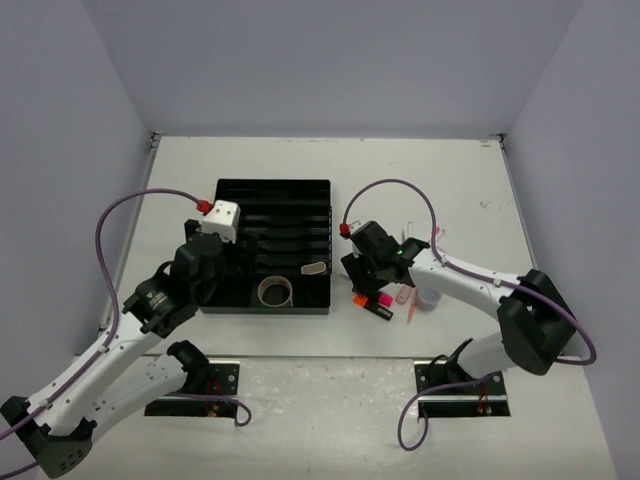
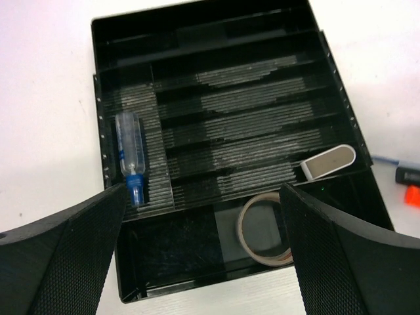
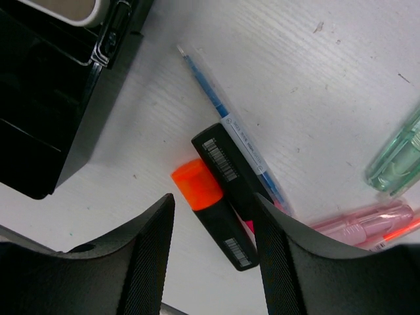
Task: Sort the stationery into containers
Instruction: Pick up the stationery from the center of the board.
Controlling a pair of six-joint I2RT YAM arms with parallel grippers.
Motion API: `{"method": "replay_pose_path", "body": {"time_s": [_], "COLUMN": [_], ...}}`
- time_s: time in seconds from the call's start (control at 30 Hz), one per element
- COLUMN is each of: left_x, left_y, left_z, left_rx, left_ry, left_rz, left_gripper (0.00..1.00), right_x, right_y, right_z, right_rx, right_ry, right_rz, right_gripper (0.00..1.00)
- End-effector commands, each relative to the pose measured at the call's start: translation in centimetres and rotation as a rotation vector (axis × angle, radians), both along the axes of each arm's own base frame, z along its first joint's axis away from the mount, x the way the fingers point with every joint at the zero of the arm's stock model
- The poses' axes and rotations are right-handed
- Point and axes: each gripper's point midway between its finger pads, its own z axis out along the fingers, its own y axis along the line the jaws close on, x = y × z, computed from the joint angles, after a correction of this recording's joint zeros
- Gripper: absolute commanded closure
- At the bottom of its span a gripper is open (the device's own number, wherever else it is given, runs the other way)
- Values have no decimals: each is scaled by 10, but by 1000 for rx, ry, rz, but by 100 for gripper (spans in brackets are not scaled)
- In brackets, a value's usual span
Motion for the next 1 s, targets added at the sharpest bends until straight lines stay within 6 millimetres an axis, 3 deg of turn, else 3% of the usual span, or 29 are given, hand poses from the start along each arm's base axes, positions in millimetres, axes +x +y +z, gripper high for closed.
{"method": "replay_pose_path", "body": {"time_s": [0.0,0.07,0.17,0.2,0.23,0.33,0.43,0.53,0.67,0.7,0.77,0.83,0.97], "left_x": [6,7,7,7,6,6,5,6,6,5,4,2,1], "left_y": [-2,1,1,2,3,4,-4,-10,-16,-19,-23,-25,-25], "left_z": [12,18,27,28,27,22,12,6,0,-2,-3,-3,1], "left_rx": [-67,-79,-109,-111,-110,-97,-98,-89,-77,-80,-84,-89,-99], "left_ry": [-50,-64,-93,-99,-101,-90,-57,-35,-9,-4,0,-2,-17], "left_rz": [31,53,58,59,60,63,28,2,-28,-43,-67,-86,-95], "left_gripper": [0,0,0,0,0,0,0,0,0,0,0,0,0], "right_x": [11,13,17,18,21,25,26,43,70,76,85,97,102], "right_y": [5,-3,-15,-21,-34,-65,-119,-146,-166,-177,-181,-171,-176], "right_z": [19,21,45,40,52,68,73,77,84,77,71,60,31], "right_rx": [137,174,279,262,276,266,195,188,139,108,103,118,53], "right_ry": [-107,-148,-254,-261,-319,-409,-501,-477,-438,-417,-374,-298,-220], "right_rz": [-176,-273,-386,-418,-483,-620,-891,-955,-983,-1023,-1028,-964,-973], "right_gripper": [46,44,40,35,23,1,1,1,1,1,1,1,5]}}
